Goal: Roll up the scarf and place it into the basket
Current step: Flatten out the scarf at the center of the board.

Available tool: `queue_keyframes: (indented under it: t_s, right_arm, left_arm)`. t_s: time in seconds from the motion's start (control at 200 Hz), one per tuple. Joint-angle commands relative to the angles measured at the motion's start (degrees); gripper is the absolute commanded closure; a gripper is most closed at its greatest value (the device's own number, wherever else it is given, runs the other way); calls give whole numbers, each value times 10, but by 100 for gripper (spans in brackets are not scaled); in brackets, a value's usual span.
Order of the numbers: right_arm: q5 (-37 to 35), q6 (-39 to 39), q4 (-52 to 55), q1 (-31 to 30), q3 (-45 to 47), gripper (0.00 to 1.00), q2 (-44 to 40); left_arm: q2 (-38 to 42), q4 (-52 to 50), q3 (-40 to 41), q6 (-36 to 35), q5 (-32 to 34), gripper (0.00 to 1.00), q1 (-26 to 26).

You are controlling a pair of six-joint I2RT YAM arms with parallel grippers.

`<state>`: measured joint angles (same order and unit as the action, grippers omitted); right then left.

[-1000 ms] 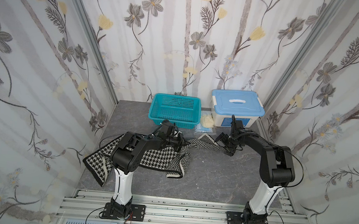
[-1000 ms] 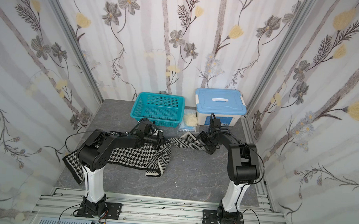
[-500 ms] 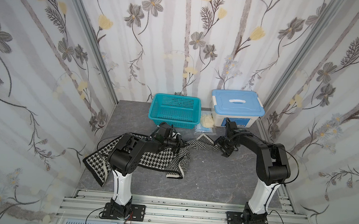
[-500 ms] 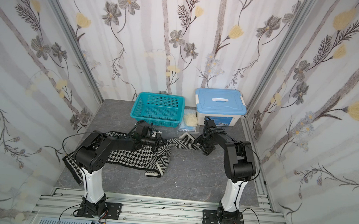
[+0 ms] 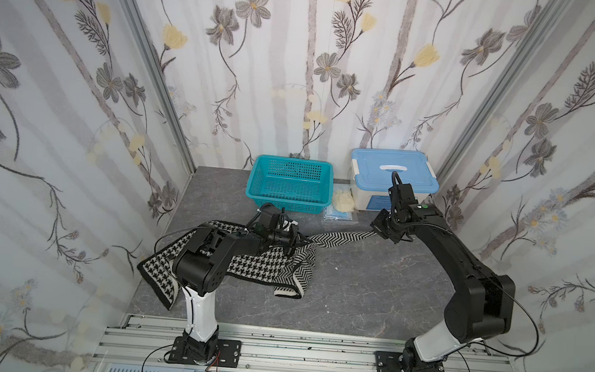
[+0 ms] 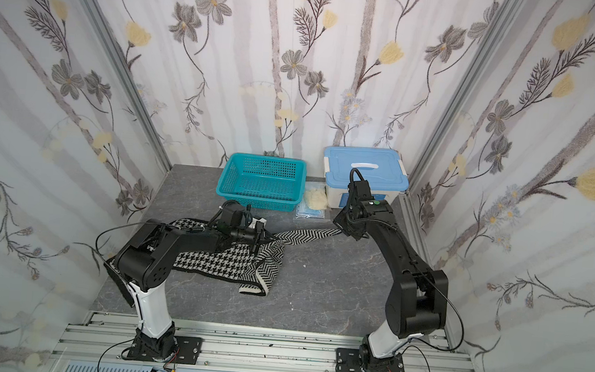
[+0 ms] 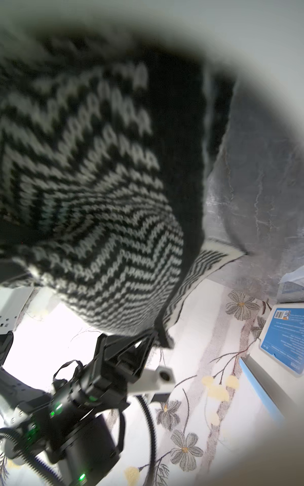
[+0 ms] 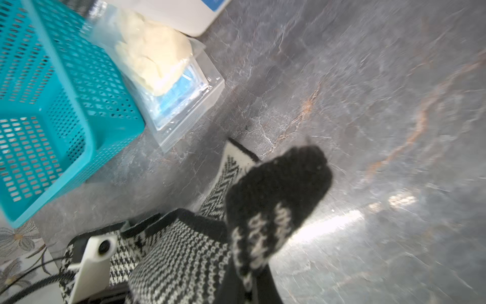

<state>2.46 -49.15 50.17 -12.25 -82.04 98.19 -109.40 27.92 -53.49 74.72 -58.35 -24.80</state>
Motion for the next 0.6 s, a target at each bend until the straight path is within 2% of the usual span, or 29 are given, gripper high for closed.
queue_keyframes:
  t_s: [0.0,0.165,0.27,0.36,0.46,0.595]
  right_arm:
    - [-65,39,145,-1,-32,100,-57]
    - [-124,40,241,-9,-59,100,-157]
    - [-149,60,227,-9,-35,100,-153]
    - [-146,66,191,-9,-32,100,-92]
    - [-128,68,147,-12,-63,100,9]
    - [-122,85,134,-18,-174,100,157]
  left_arm:
    - [-13,19,-17,0,-34,100,-11]
    - [-32,-35,-40,-51,-61,100,-31]
    - [-34,-105,-43,-111,-58,100,-34]
    - [-36,-174,-51,-162,-46,100,-35]
    - [-36,-197,-51,-174,-30,100,-35]
    - [-30,-225,-56,-189,-2,100,-35]
